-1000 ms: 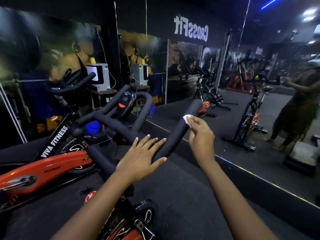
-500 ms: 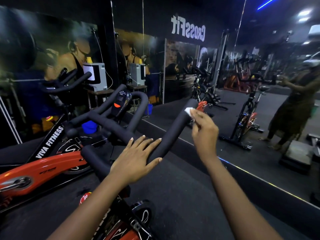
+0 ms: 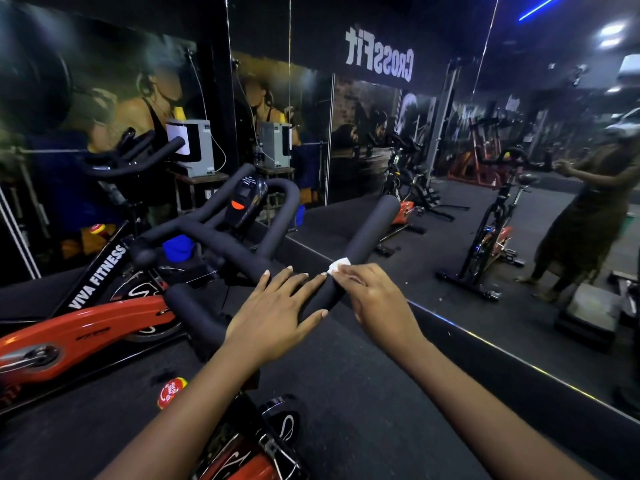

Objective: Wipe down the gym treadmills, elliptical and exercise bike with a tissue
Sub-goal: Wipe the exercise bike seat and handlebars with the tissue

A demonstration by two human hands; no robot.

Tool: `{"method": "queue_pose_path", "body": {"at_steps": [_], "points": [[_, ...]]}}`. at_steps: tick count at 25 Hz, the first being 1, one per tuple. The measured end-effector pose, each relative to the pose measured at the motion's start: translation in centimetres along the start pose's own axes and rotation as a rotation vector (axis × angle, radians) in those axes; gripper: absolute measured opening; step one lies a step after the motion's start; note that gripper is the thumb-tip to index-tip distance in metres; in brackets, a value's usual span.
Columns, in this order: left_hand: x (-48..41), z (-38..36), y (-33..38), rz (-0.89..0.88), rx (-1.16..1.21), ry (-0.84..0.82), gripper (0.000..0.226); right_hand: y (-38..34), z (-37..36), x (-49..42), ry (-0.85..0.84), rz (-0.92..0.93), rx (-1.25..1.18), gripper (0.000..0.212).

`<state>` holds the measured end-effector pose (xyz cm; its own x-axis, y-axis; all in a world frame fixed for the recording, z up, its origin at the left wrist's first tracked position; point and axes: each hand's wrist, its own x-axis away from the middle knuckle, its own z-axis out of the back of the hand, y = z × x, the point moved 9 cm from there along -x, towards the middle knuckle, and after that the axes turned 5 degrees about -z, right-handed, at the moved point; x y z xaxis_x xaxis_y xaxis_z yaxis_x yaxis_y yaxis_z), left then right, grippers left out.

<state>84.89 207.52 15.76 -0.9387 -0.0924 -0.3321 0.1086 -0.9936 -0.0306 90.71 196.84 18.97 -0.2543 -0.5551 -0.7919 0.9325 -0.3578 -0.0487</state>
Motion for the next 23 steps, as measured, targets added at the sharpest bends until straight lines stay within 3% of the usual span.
{"method": "queue_pose_path", "body": {"at_steps": [2, 5, 7, 9, 16, 19, 21, 23], "points": [[0.0, 0.0, 0.0, -0.002, 0.001, 0.004, 0.087, 0.4, 1.4, -2.4, -0.002, 0.062, 0.013, 0.04], [0.0, -0.1, -0.1, -0.005, 0.006, -0.002, 0.086, 3.0, 3.5, -8.2, 0.021, -0.005, 0.166, 0.031], [0.0, -0.2, -0.1, -0.008, 0.008, -0.005, 0.086, 4.6, 1.2, -9.7, -0.221, -0.078, 0.366, 0.026], [0.1, -0.2, -0.2, -0.006, 0.01, -0.001, 0.086, 4.5, -0.5, -8.9, -0.354, -0.105, 0.471, 0.024], [0.0, -0.2, -0.2, -0.002, -0.037, 0.0, 0.088, -2.3, -1.5, -4.0, -0.437, 0.007, 0.243, 0.027], [-0.1, -0.4, -0.2, -0.002, -0.031, -0.021, 0.088, 0.4, 0.7, -7.0, -0.333, 0.031, 0.202, 0.025], [-0.1, -0.4, -0.3, 0.001, -0.012, -0.029, 0.088, 4.5, 3.3, -9.5, -0.148, -0.081, 0.203, 0.024], [0.0, -0.4, -0.3, 0.004, -0.007, -0.031, 0.088, 7.5, 3.4, -9.5, -0.119, -0.2, 0.265, 0.031]]}}
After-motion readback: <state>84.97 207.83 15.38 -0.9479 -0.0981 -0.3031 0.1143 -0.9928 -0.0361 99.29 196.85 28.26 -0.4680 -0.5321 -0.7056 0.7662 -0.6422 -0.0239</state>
